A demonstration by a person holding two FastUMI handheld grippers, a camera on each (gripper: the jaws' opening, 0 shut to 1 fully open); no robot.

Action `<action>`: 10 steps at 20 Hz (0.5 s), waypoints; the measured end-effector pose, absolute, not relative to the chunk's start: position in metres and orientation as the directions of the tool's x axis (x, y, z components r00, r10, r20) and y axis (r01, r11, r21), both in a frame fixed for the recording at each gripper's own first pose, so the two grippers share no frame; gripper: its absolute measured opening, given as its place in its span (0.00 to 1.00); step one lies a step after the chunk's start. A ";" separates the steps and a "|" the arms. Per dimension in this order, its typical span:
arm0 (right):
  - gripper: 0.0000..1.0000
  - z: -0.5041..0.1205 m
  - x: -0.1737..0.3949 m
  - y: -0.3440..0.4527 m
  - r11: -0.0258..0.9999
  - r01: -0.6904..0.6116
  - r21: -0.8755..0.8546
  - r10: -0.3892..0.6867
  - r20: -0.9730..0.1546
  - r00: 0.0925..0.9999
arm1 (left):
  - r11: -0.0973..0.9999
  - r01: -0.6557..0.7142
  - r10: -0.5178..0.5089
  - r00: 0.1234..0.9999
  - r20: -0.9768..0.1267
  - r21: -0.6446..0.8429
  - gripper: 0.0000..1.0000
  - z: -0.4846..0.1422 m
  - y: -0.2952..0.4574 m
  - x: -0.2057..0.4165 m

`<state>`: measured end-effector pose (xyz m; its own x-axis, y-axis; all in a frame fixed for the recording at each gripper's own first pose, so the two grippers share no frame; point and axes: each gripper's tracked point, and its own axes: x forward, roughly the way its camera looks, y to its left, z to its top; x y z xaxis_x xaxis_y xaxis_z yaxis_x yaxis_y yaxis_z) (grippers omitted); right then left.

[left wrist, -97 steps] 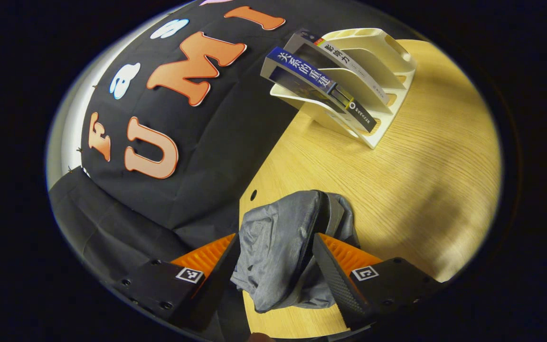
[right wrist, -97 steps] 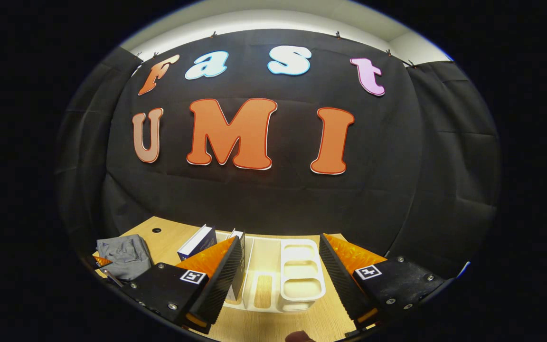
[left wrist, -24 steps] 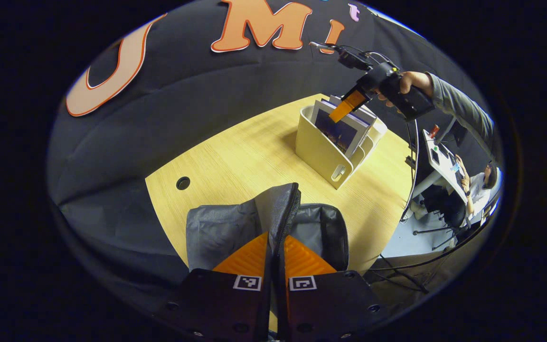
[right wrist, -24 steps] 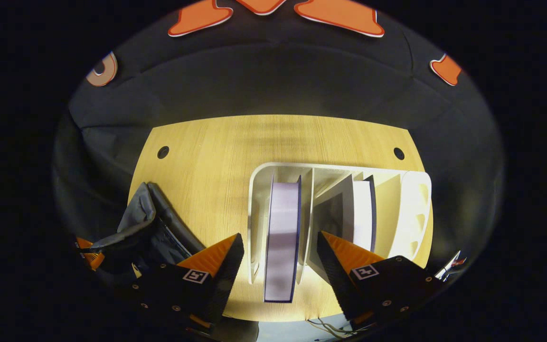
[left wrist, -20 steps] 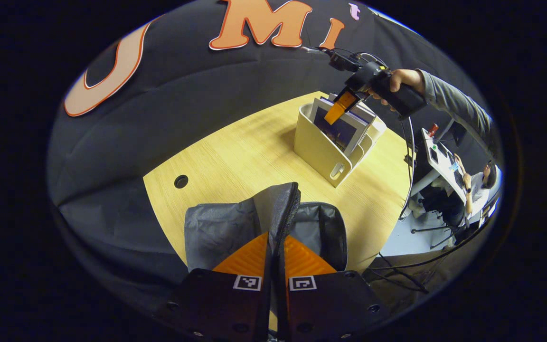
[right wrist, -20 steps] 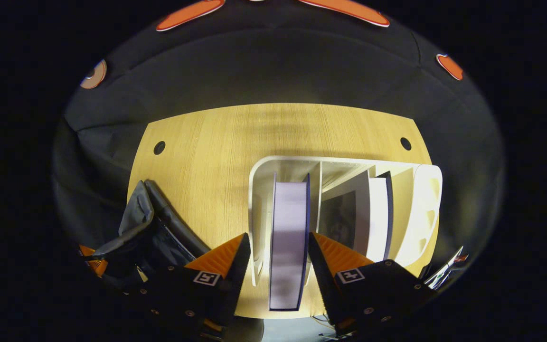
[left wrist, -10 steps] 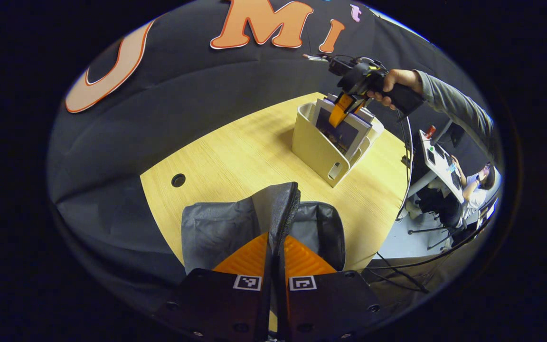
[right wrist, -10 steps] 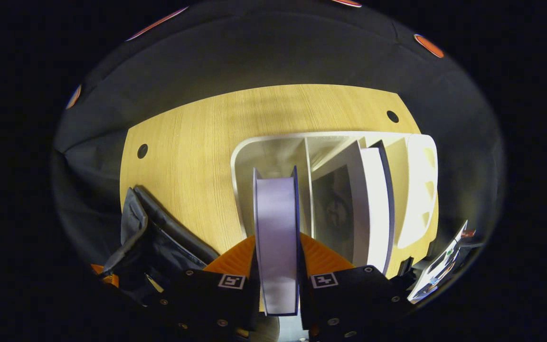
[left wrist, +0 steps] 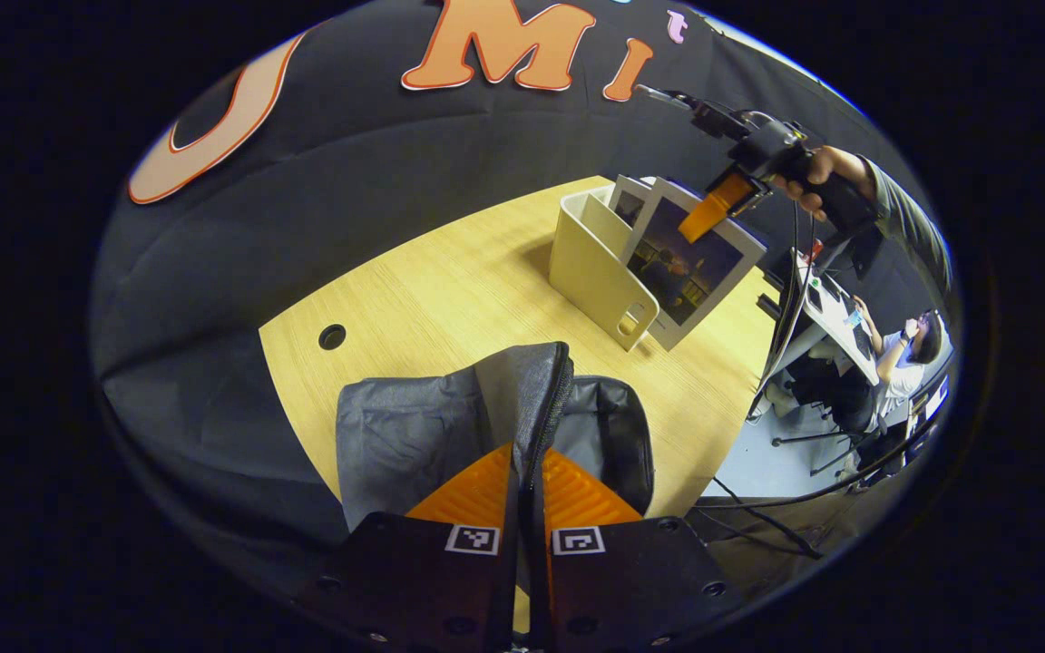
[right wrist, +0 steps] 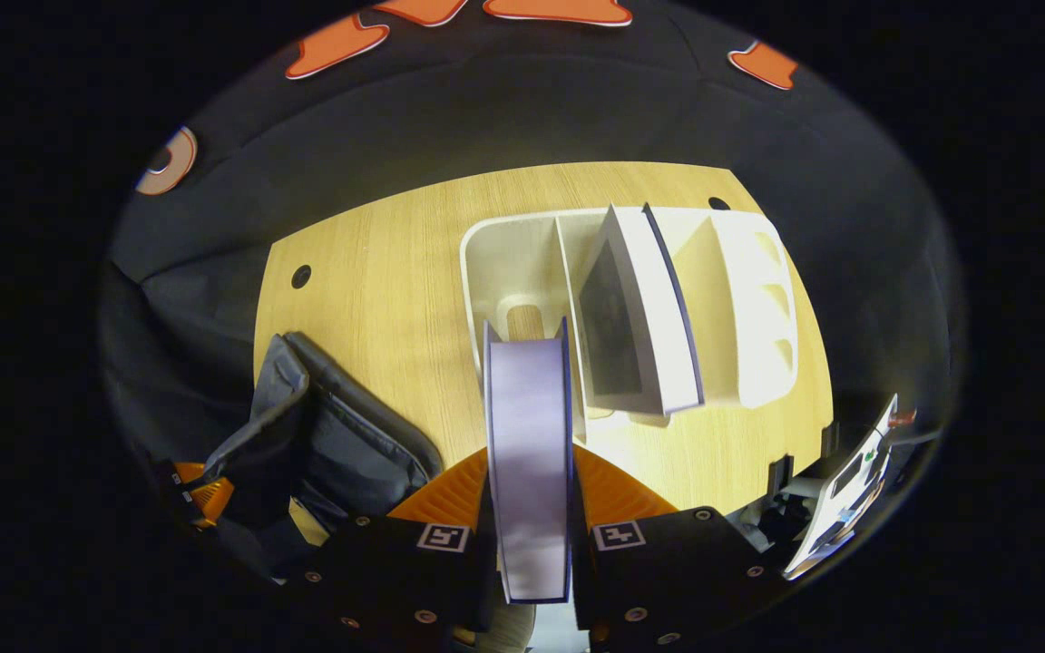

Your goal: Open the schoolbag, grab two books from the bookshelf and put them into the schoolbag.

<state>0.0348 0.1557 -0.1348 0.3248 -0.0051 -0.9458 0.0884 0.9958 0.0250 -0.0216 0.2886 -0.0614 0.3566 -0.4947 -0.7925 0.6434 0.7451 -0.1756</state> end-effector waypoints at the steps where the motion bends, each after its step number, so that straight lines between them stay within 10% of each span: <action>1: 0.35 -0.134 0.023 0.157 0.995 0.094 0.033 0.000 -0.946 0.325 | 0.744 0.645 -0.495 0.357 -0.792 -0.174 0.07 -0.062 0.288 -0.023; 10: 0.34 -0.137 -0.058 0.152 0.969 0.201 0.141 0.064 -0.935 0.348 | 0.730 0.657 -0.509 0.339 -0.791 -0.188 0.07 -0.070 0.284 -0.026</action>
